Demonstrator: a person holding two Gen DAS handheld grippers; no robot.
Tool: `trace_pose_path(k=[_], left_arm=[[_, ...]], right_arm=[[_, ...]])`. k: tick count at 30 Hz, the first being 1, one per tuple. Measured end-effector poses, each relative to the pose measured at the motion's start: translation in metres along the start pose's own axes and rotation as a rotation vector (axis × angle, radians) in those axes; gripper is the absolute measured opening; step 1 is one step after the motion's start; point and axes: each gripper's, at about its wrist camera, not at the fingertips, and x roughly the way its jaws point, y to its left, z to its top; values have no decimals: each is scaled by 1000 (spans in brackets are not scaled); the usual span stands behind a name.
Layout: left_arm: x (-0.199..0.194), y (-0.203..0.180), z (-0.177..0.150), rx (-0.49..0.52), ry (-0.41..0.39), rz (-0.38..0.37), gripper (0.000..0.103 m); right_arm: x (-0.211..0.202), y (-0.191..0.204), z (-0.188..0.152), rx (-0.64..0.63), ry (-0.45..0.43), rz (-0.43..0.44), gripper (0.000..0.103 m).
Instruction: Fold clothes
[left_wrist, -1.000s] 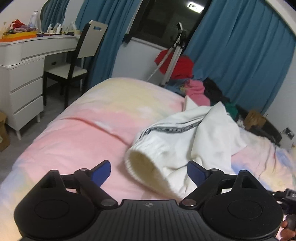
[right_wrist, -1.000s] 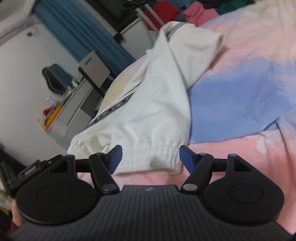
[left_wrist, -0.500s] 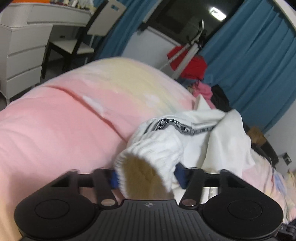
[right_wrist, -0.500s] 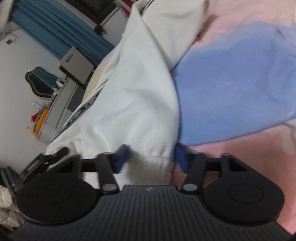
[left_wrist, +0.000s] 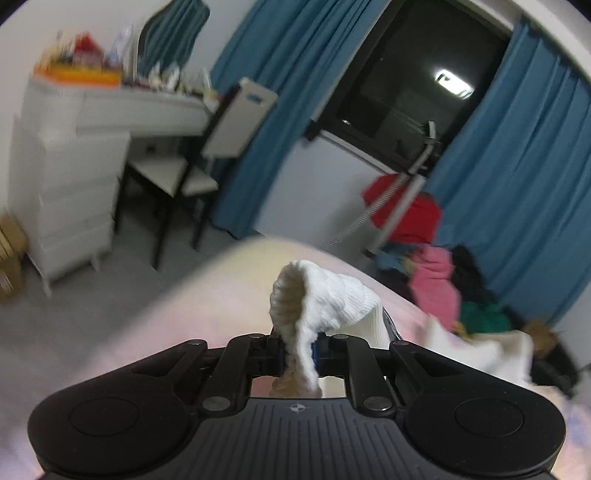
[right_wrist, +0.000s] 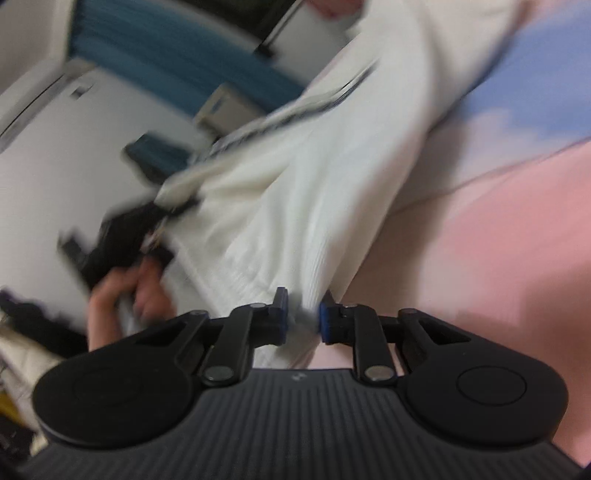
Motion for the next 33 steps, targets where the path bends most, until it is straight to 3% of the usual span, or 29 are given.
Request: trace_pose_path(k=[5,7,12,18,20,21,22,23,24,25,26,28,33], left_arm=[[48,22,65,98,-3,142,14],[78,35,74,125,15,198,14],[161,70,57,154,124,269,15],[195,99,37,128,203,275,26],[189,100,36,152,206,274,30],[181,99,35,165,203,278,37],[173,98,34,170,205,288,50],[164,97,33,174,208,298,60],[155,93,31,192,209,300,61],[145,89,28,210,210,301,63],[134,84,25,227,207,314,67],[108,72,18,245,192,333,80],[39,27,-13,273,161,252,81]], right_arm=[[83,48,-29,5,100,134,10],[112,49,-29,-1,126,134,10],[179,41,-25,5,195,113,9],[183,49,-12,-89,244,102,11],[181,57,-5,-136,272,89,13],[178,60,-2,-156,285,81,15],[175,65,0,-183,299,65,21],[170,69,2,-214,306,52,33],[162,74,3,-250,303,40,42],[154,79,3,-286,300,29,65],[143,85,3,-322,299,18,79],[119,95,3,-391,285,1,78],[47,108,9,-585,199,-107,77]])
